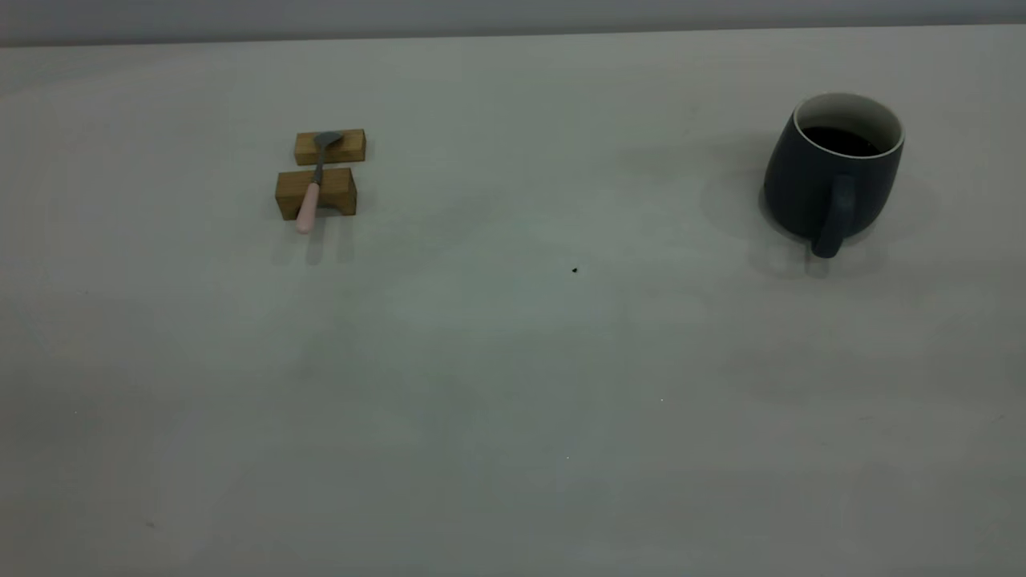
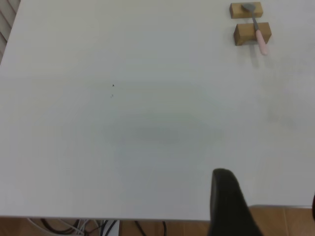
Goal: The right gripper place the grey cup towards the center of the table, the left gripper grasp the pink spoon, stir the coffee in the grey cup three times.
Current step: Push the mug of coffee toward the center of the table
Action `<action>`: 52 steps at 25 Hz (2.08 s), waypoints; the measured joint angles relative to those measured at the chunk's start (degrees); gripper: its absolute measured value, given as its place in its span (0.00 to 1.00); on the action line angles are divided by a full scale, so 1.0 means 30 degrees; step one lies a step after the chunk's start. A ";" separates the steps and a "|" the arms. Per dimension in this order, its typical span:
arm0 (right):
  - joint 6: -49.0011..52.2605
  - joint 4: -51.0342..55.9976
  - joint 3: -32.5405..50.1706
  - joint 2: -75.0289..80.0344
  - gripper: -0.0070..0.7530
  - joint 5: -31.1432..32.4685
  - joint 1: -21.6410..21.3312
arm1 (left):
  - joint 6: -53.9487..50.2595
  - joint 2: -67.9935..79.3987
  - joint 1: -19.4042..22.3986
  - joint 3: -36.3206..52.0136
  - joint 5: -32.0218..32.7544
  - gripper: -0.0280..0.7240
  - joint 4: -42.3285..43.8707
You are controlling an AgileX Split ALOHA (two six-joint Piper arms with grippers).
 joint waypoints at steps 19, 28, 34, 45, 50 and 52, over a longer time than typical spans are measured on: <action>0.0000 0.0000 0.0000 0.0000 0.32 0.0000 0.0000 | 0.0000 0.0000 0.0000 0.0000 0.0000 0.67 0.0000; 0.0000 0.0093 0.0000 0.0000 0.32 -0.0025 0.0000 | 0.0000 0.0000 0.0000 0.0000 0.0000 0.67 0.0000; 0.0129 0.0523 -0.0475 0.0588 0.35 -0.0378 0.0000 | 0.0000 0.0000 0.0000 0.0000 0.0000 0.67 0.0000; 0.0442 0.0730 -0.4767 1.4824 0.96 -0.3189 0.0000 | 0.0000 0.0000 0.0000 0.0000 0.0000 0.67 0.0000; -0.0172 0.1871 -0.6099 2.2351 0.97 -0.5611 0.0256 | 0.0000 0.0000 0.0000 0.0000 0.0000 0.67 0.0000; -0.0381 0.1949 -0.6807 2.5534 0.97 -0.6623 0.0808 | 0.0000 0.0000 0.0000 0.0000 0.0000 0.67 0.0000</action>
